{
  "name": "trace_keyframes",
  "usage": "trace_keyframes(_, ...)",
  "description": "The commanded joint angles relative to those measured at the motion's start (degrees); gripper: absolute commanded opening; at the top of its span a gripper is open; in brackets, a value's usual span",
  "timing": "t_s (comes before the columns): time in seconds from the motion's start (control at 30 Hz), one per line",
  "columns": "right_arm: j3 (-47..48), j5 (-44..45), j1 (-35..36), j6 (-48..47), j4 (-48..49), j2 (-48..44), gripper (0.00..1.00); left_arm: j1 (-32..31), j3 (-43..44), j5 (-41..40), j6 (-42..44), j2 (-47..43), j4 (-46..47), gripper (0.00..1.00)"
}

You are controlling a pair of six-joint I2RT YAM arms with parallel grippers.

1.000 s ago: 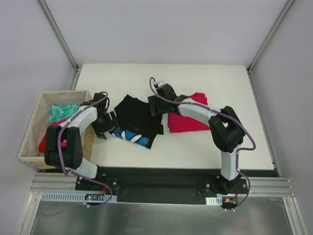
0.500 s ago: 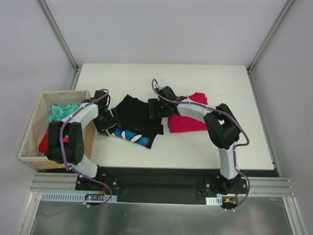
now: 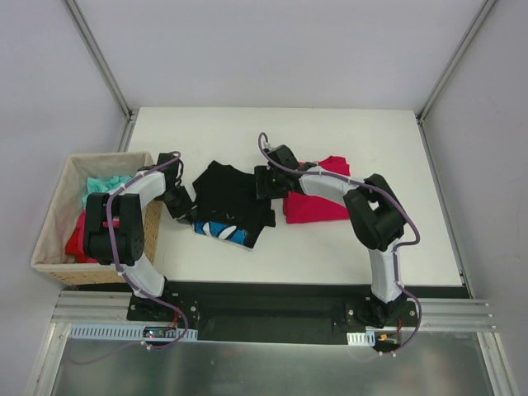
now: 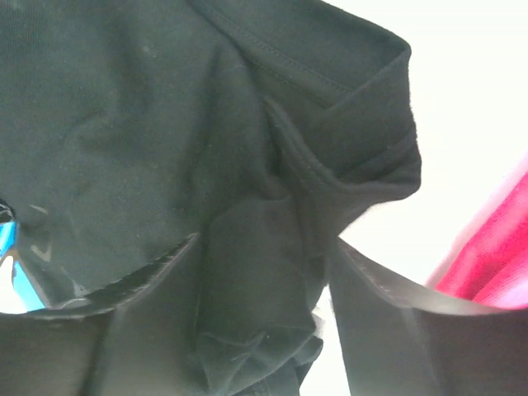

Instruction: Fold and stack the t-shirts

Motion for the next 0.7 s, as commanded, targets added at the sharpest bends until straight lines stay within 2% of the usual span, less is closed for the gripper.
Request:
trace_keyframes(0.0,0.13,-1.26,-0.11,0.89,1.19,-0.38,0.55,0.86,1.4,0.18,-0.09,0.89,0.22,0.13)
trace_keyframes(0.03,0.13,-1.17,-0.19,0.72,1.11,-0.73,0.49,0.86,1.32,0.27,-0.17,0.63,0.22,0.1)
trace_keyframes(0.07,0.13,-0.82,-0.2,0.63,1.02,-0.82,0.37,0.86,1.23,0.44,-0.09,0.54,0.4,0.1)
trace_keyframes(0.1,0.13,-0.91,-0.2,0.54,0.76,-0.91,0.3,0.86,1.23,0.62,-0.09,0.28,0.4,0.1)
trace_keyframes(0.13,0.22,-0.74,-0.2,0.37,0.32,-1.26,0.18,0.86,1.23,0.97,0.0,-0.51,0.66,0.1)
trace_keyframes(0.17,0.48,-0.12,-0.2,0.45,-0.21,-1.61,0.01,0.86,1.06,1.15,-0.09,-0.95,0.92,0.09)
trace_keyframes(0.5,0.57,5.33,1.03,-4.73,-3.37,-9.87,0.01,-0.9,4.65,5.1,0.97,-14.91,1.1,0.13)
trace_keyframes(0.67,2.24,7.43,1.47,-7.45,-6.1,-13.91,0.01,-3.18,7.29,5.37,0.79,-18.18,0.75,0.16)
